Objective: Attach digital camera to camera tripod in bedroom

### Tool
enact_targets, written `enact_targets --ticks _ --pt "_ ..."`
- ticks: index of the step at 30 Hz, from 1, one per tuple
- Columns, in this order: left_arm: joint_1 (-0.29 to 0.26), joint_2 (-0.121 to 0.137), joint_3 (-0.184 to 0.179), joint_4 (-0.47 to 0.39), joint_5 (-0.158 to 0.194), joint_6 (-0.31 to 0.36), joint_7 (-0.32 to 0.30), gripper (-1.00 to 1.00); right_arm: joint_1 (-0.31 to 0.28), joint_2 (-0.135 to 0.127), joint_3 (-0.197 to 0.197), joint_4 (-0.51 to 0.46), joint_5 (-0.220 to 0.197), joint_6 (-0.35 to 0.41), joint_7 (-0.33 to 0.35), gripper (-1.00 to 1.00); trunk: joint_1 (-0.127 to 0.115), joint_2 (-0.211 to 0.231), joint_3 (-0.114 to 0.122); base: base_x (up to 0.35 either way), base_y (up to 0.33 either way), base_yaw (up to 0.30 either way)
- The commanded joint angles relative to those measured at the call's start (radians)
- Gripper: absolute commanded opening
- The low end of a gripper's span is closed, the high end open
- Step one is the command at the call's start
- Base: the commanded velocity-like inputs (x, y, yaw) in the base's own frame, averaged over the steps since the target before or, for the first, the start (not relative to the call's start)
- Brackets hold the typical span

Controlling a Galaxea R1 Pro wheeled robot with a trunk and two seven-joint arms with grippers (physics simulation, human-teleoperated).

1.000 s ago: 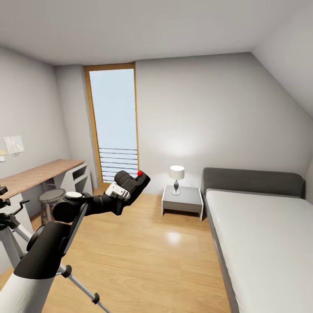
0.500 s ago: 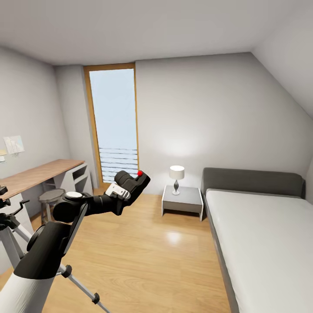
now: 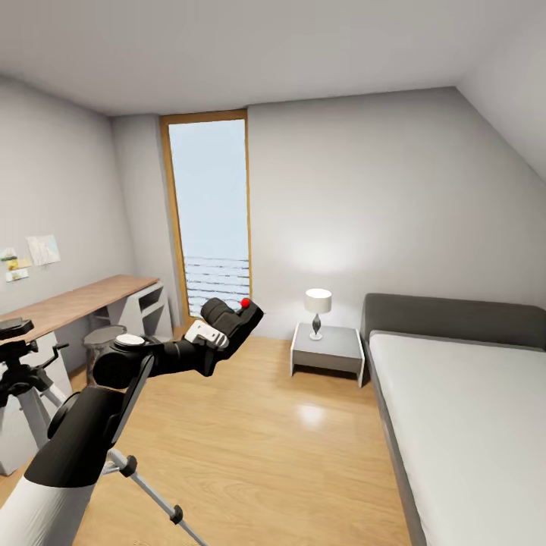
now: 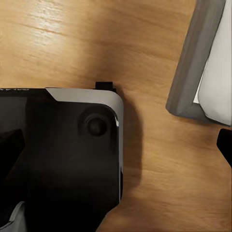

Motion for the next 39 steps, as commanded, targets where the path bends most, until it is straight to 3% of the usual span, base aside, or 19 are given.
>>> enact_targets --ticks 1,5,17,20,29,39 --pt "-0.001 0.0 -0.003 -0.001 -0.01 0.002 -0.011 -1.0 -0.001 0.0 0.009 0.001 -0.01 0.002 0.0 1.0 0.0 -0.001 -0.001 0.0 0.0 0.234" --pt "-0.001 0.001 -0.025 -0.001 -0.01 0.002 -0.012 -1.0 -0.001 0.0 0.009 0.001 -0.01 -0.001 0.0 1.0 0.0 -0.001 -0.003 0.0 0.0 0.243" --pt "-0.001 0.005 -0.156 -0.001 -0.01 0.002 -0.012 -1.0 -0.001 0.0 0.009 0.001 -0.011 -0.003 0.018 1.0 0.0 -0.001 -0.008 0.0 0.0 0.253" --pt "-0.001 0.005 -0.171 -0.001 -0.01 0.002 -0.012 -1.0 -0.001 0.0 0.009 0.001 -0.011 -0.003 0.02 1.0 0.0 -0.001 -0.009 0.0 0.0 0.257" --pt "-0.001 0.006 -0.177 -0.001 -0.011 0.002 -0.011 -1.0 -0.001 0.0 0.009 0.002 -0.012 0.001 0.021 1.0 0.0 -0.001 -0.012 -0.088 0.0 0.245" --pt "-0.001 0.007 -0.176 -0.001 -0.011 0.002 -0.011 -1.0 0.018 0.001 0.009 0.002 -0.011 0.001 0.021 1.0 0.0 -0.001 -0.013 -0.3 0.0 0.045"
